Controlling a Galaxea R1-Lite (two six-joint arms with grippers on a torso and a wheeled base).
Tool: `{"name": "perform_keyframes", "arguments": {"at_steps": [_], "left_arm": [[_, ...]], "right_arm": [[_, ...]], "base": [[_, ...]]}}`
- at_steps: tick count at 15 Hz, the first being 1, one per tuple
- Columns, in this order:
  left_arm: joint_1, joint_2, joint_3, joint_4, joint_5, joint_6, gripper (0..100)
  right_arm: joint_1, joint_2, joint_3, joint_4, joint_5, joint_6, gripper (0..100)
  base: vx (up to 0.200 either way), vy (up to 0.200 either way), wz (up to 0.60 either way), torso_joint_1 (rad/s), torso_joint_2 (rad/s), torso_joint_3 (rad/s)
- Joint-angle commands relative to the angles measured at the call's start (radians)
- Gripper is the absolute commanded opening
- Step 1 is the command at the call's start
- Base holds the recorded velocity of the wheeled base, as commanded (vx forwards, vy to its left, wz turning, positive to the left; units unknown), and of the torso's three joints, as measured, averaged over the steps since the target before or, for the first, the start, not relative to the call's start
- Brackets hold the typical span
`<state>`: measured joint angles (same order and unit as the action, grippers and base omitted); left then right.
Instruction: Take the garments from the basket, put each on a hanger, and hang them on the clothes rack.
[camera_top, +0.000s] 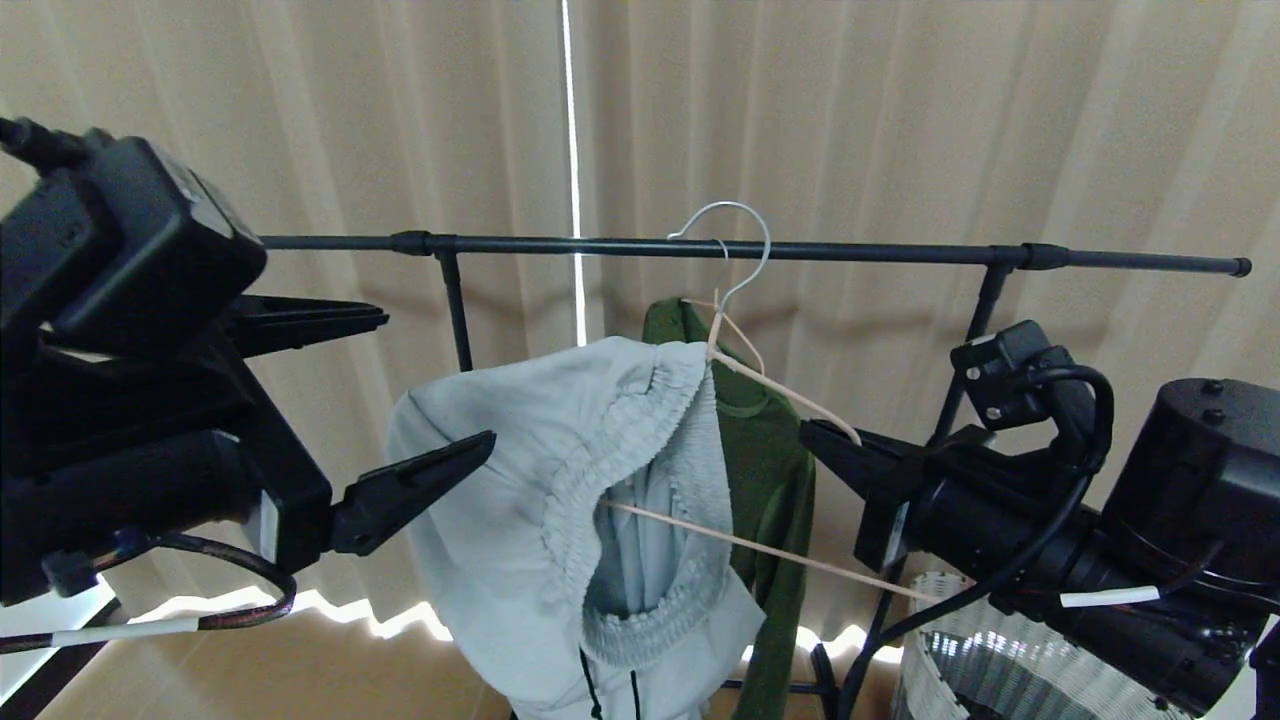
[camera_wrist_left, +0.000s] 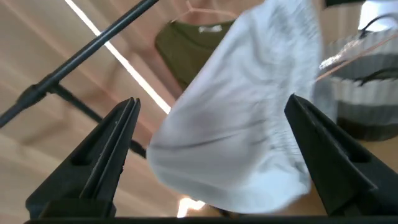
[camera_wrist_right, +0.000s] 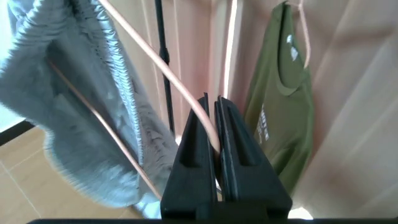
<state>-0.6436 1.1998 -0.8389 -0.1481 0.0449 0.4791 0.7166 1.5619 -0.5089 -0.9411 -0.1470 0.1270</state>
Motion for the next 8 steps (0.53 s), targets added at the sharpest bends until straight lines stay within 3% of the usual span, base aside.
{"name": "perform_keyframes", "arguments": {"at_steps": [1,3,8], "left_arm": [[0.001,0.067,-0.002,-0.002,-0.002,0.053,100],[0.002,0.107,-0.012,-0.016,-0.069,0.151,100],[0.056,0.193,-0.017,-0.102,-0.074,0.273,100]], "right_arm": [[0.004,-0.017,0.006,0.001,0.003,-0.001,0],[0.006,-0.019,0.023,-0.004,0.050,-0.010,0],[0.067,-0.031,0.030,-0.004,0.057,-0.010,0]], "base": [[0.000,0.000,0.00,0.000,0.00,0.000],[0.000,0.000,0.00,0.000,0.00,0.000],[0.000,0.000,0.00,0.000,0.00,0.000]]}}
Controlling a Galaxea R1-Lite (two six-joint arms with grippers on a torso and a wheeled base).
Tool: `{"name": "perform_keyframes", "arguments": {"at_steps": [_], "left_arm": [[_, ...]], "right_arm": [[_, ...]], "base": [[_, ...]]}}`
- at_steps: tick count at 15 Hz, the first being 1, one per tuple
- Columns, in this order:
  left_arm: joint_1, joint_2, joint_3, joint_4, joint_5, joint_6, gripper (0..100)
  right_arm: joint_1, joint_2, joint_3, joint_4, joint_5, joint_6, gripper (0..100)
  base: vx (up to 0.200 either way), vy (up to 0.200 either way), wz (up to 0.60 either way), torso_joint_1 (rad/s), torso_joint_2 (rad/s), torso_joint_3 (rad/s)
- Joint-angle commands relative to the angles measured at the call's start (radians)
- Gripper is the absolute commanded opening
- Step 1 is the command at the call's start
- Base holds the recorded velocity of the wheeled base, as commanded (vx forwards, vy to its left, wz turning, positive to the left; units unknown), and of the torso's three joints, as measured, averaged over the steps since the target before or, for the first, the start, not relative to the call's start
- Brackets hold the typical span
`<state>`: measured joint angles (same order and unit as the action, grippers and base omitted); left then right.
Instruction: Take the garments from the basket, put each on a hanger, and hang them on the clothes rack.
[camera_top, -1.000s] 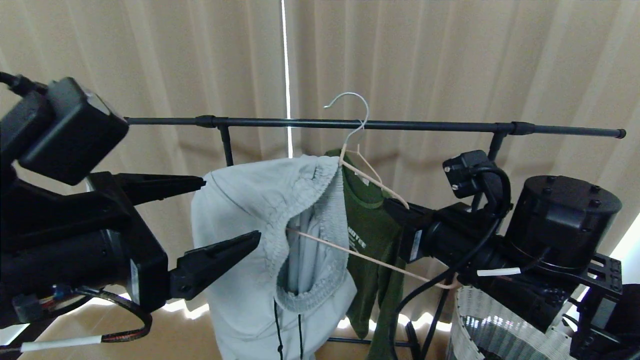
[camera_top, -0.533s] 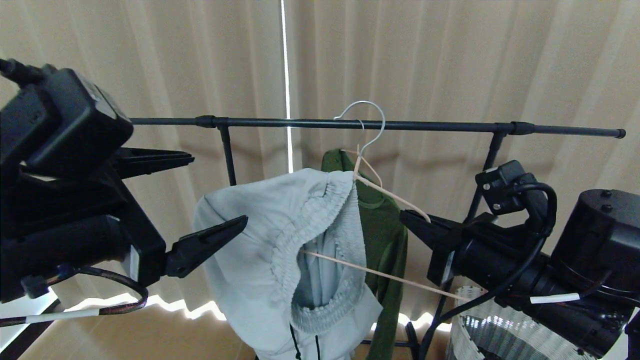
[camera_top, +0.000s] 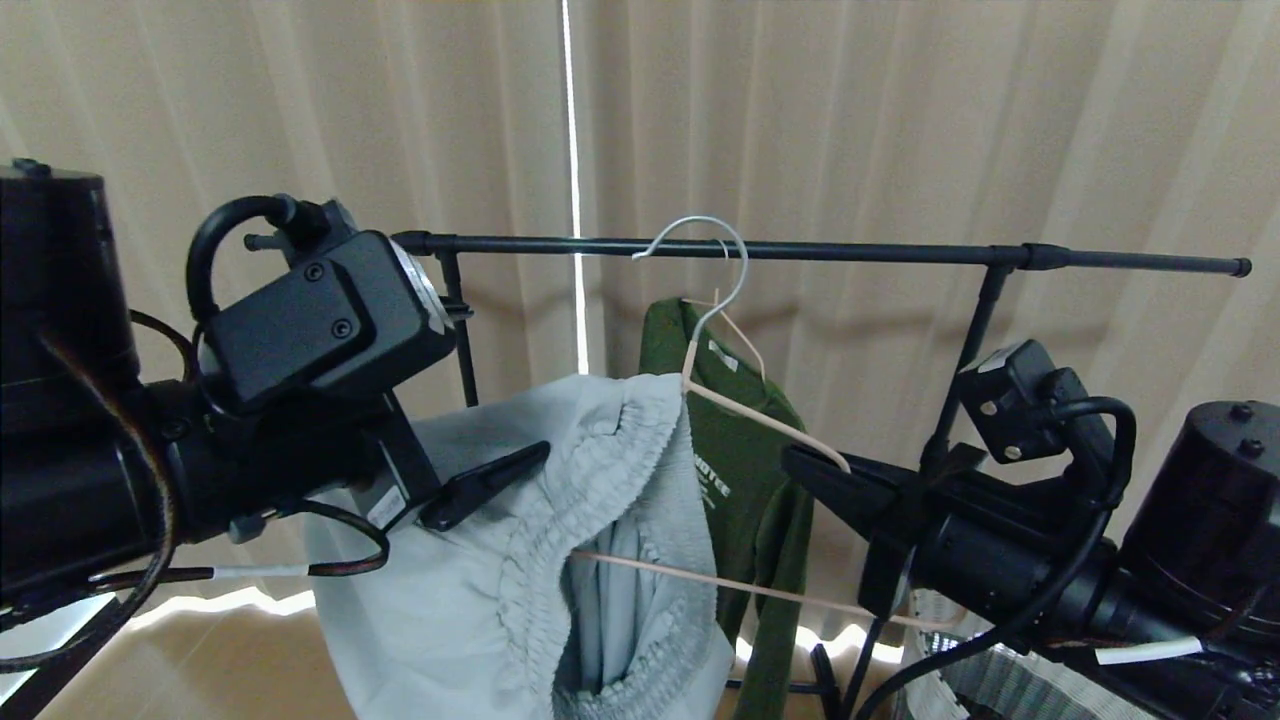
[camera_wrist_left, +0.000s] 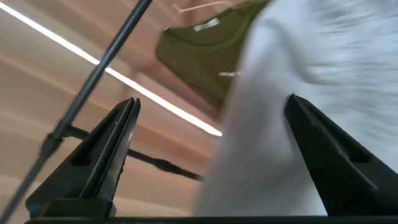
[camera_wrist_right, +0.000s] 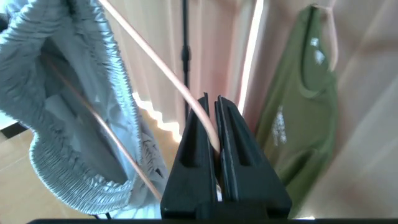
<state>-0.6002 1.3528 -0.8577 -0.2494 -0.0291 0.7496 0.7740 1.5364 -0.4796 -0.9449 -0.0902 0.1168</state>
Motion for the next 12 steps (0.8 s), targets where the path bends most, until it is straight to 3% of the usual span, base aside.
{"name": "perform_keyframes", "arguments": {"at_steps": [1,7,8,12], "left_arm": [[0.020,0.048,0.006,-0.007,0.000,0.005,100],[0.022,0.046,0.008,-0.007,-0.002,0.005,100],[0.022,0.045,0.008,-0.007,-0.002,0.005,0],[0.022,0.045,0.009,-0.008,-0.002,0.005,0]], "right_arm": [[0.016,-0.009,0.001,-0.002,0.001,-0.003,0],[0.044,-0.007,0.036,-0.061,0.047,-0.019,0],[0.048,-0.009,0.044,-0.064,0.047,-0.036,0],[0.050,-0.007,0.058,-0.086,0.049,-0.042,0]], "base": [[0.000,0.000,0.00,0.000,0.00,0.000],[0.000,0.000,0.00,0.000,0.00,0.000],[0.000,0.000,0.00,0.000,0.00,0.000],[0.000,0.000,0.00,0.000,0.00,0.000]]}}
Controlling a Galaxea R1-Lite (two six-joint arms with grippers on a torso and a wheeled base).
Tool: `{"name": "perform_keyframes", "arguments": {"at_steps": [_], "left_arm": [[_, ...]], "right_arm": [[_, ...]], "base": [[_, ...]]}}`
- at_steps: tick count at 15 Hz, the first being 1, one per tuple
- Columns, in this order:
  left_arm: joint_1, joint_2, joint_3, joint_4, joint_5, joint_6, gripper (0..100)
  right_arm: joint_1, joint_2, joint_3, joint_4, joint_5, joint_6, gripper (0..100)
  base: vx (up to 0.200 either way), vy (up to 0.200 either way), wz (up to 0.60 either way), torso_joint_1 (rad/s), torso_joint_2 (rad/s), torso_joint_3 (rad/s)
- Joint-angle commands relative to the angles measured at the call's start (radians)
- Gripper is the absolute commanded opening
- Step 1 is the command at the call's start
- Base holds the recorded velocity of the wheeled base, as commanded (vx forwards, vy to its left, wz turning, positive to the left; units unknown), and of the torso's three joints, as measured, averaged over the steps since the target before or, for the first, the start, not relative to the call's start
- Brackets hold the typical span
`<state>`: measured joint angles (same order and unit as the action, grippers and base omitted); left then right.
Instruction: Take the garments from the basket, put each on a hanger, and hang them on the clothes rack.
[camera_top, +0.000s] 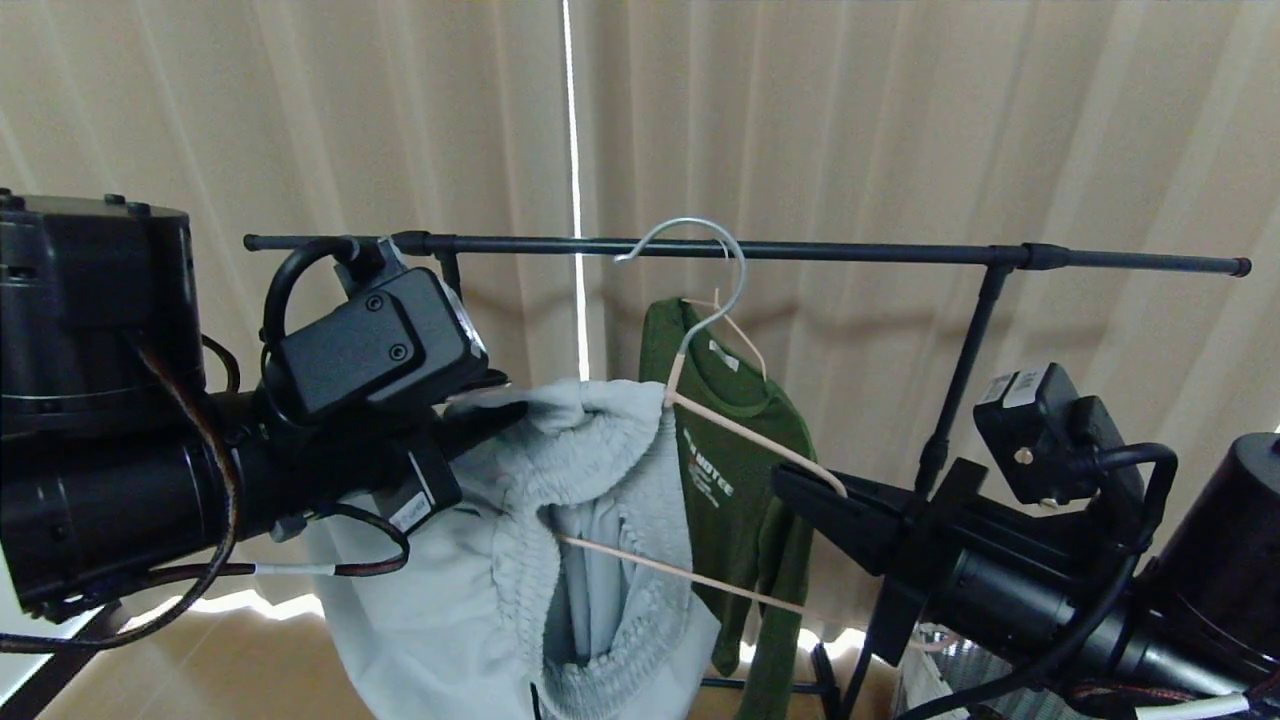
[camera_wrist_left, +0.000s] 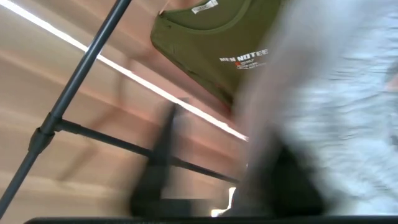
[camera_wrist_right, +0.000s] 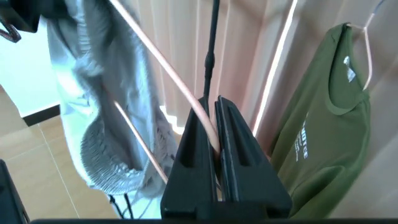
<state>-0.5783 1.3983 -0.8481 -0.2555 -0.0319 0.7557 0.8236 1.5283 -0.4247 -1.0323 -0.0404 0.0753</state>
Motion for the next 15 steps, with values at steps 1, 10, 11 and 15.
{"name": "perform_keyframes", "arguments": {"at_steps": [1,10,11,15], "left_arm": [[-0.002,-0.002,0.001,-0.002,0.001,-0.001,0],[0.051,-0.005,0.086,-0.117,0.052,-0.013,0],[0.063,-0.005,0.100,-0.125,0.096,-0.016,0],[0.064,0.001,0.118,-0.125,0.270,-0.196,0]], "right_arm": [[0.000,0.001,0.003,0.002,-0.001,0.000,0],[-0.011,0.010,0.003,0.000,-0.009,-0.043,100],[-0.018,0.010,0.006,0.000,-0.009,-0.054,100],[-0.018,0.016,0.027,-0.002,-0.004,-0.058,100]], "base": [[0.000,0.000,0.00,0.000,0.00,0.000],[0.000,0.000,0.00,0.000,0.00,0.000],[0.000,0.000,0.00,0.000,0.00,0.000],[0.000,0.000,0.00,0.000,0.00,0.000]]}}
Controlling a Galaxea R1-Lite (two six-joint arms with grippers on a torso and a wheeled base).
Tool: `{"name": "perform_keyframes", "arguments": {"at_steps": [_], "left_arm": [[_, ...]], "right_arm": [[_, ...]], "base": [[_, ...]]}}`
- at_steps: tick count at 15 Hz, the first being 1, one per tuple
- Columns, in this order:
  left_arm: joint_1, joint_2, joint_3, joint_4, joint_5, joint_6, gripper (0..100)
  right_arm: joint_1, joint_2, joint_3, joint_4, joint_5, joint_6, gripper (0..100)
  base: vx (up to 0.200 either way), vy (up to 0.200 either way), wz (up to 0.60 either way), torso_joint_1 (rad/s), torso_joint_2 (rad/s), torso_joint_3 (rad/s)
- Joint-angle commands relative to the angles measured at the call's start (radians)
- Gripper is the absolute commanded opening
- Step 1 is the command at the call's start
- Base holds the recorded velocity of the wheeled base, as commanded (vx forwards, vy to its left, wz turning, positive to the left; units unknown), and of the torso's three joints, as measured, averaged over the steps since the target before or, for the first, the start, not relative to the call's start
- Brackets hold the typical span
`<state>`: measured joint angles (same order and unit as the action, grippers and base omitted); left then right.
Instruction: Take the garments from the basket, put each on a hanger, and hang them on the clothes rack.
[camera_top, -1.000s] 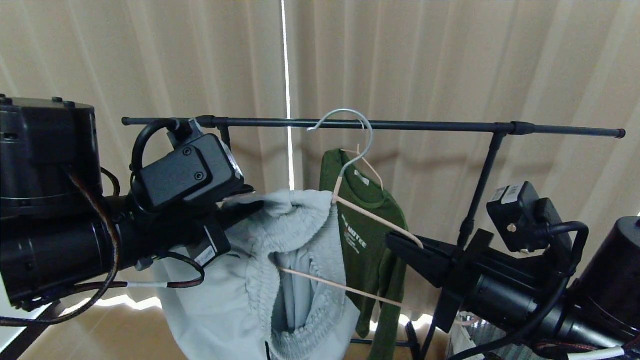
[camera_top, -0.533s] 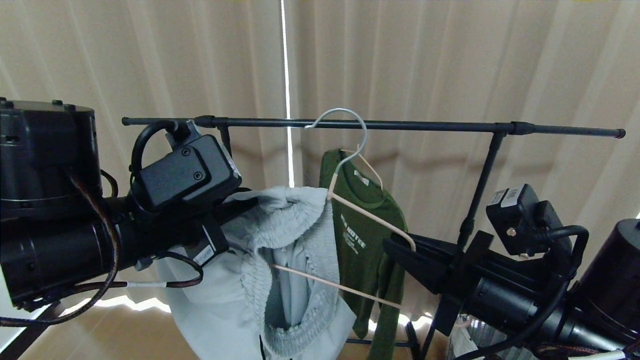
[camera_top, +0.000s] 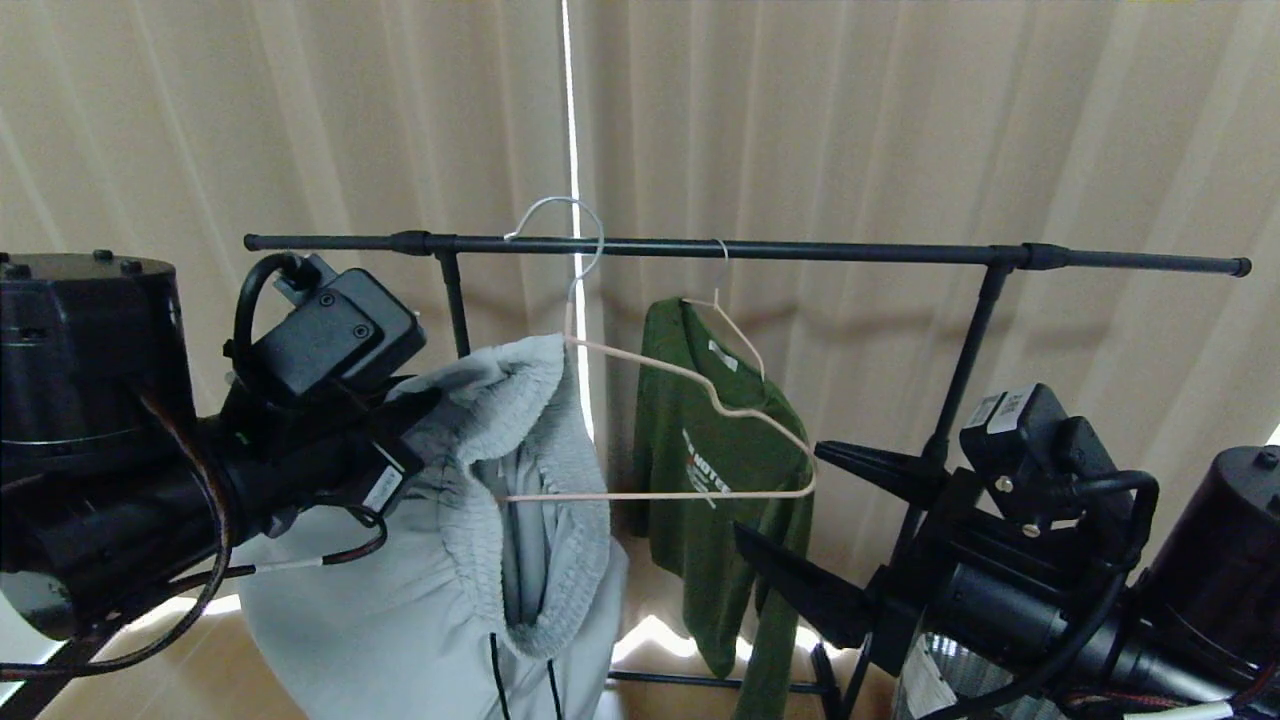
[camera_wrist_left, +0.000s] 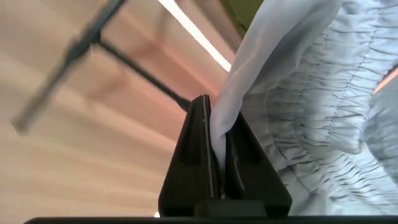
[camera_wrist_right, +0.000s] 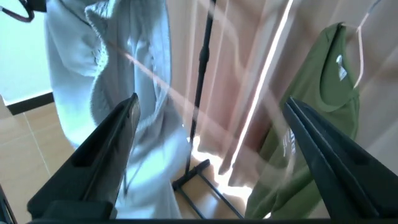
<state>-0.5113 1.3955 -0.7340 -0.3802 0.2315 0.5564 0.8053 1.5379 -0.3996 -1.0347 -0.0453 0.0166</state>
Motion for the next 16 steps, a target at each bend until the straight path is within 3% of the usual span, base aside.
{"name": "perform_keyframes", "arguments": {"at_steps": [1,6,14,15,16], "left_arm": [[-0.006,0.002,0.002,0.001,0.008,-0.061,0],[-0.076,-0.006,-0.056,-0.002,0.006,-0.279,0],[-0.204,-0.035,-0.068,-0.042,0.002,-0.291,0],[-0.204,-0.035,-0.070,-0.043,0.002,-0.289,0],[-0.204,-0.035,-0.071,-0.043,0.002,-0.289,0]], "right_arm": [[0.003,0.010,0.007,-0.007,0.002,0.002,100],[0.057,0.108,0.011,-0.076,0.002,0.000,100],[0.057,0.251,-0.005,-0.219,-0.004,-0.004,100],[0.049,0.257,0.002,-0.232,-0.005,-0.004,0],[0.043,0.257,0.005,-0.242,-0.007,-0.004,0]], "base": [[0.000,0.000,0.00,0.000,0.00,0.000],[0.000,0.000,0.00,0.000,0.00,0.000],[0.000,0.000,0.00,0.000,0.00,0.000],[0.000,0.000,0.00,0.000,0.00,0.000],[0.000,0.000,0.00,0.000,0.00,0.000]]}}
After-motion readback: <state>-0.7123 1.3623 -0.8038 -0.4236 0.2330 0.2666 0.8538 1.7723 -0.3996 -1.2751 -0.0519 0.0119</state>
